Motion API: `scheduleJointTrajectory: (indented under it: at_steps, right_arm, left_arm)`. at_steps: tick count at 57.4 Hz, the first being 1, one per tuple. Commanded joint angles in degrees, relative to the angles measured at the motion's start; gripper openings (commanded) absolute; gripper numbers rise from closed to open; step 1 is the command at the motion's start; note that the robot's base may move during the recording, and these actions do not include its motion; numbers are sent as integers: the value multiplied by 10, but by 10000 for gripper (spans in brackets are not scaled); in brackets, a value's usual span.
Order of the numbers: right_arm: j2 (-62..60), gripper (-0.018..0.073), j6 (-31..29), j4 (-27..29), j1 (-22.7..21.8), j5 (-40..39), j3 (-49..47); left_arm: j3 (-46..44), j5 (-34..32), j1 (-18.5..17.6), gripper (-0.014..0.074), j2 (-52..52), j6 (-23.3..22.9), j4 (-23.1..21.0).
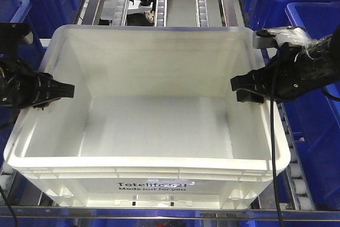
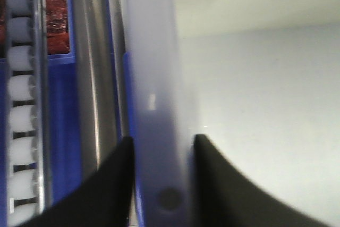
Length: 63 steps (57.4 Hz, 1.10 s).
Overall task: Move bin from left to right shelf
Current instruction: 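Lift the white tote and pull it off the roller lane toward the robot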
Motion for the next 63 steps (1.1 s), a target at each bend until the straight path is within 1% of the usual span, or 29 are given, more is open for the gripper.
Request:
scheduleJointTrajectory:
  at_steps: [1, 4, 7, 15, 27, 30, 39, 50, 63]
  right_arm:
    - [-17, -14, -3, 12, 0, -22, -18]
    - [-17, -13, -4, 15, 0, -22, -18]
    - [-17, -10, -4, 15, 0, -22, -18]
    - [-17, -8, -5, 20, 0, -24, -18]
    - [-19, -6, -44, 47, 0, -24, -18]
    - [-22, -6, -52, 57, 0, -27, -18]
    - [-43, -4, -61, 72, 0, -42, -18]
    - [-70, -4, -62, 73, 0, -48, -18]
    - [-101, -4, -60, 76, 0, -42, -18]
  left_arm:
    - [-15, -36, -1, 64, -10, -2, 4]
    - [-15, -42, -1, -11, -10, -2, -2]
    - [-15, -51, -1, -9, -10, -1, -16]
    - [-15, -70, -1, -8, -10, 5, -36]
    - [-15, -73, -1, -8, -11, 72, -85]
    - [-15, -77, -1, -8, -11, 75, -95]
    - [-16, -87, -1, -8, -16, 74, -96]
    - [-16, -102, -1, -8, -47, 74, -95]
    - [-16, -94, -1, -8, -85, 74, -95]
